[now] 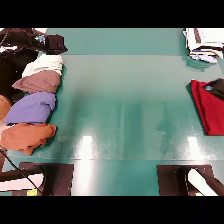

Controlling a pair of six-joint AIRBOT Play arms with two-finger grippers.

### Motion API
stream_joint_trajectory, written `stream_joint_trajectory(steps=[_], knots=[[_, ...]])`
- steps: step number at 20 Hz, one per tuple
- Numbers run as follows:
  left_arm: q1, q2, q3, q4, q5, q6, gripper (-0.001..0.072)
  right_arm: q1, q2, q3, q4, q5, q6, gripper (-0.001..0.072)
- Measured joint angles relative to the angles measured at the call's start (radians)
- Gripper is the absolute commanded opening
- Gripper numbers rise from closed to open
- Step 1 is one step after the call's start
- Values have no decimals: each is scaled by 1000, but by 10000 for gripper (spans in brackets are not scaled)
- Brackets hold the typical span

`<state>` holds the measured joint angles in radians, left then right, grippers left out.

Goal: Fold the shirts.

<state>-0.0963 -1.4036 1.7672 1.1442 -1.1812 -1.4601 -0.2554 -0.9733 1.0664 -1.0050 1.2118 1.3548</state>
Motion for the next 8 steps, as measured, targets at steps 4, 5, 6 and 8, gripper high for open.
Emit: stream_joint_trajectory(steps=[4, 5, 6, 8], knots=[[0, 0, 0, 0, 24, -1, 25, 282, 0, 8, 6, -21, 0, 15], [0, 0, 0, 0, 29, -1, 25, 333, 0, 9, 6, -25, 0, 15], [0, 0, 0, 0, 33, -1, 25, 378, 0, 10, 6, -29, -1, 15], [0, 0, 0, 0, 39, -1, 25, 436, 0, 10, 6, -38, -1, 15]])
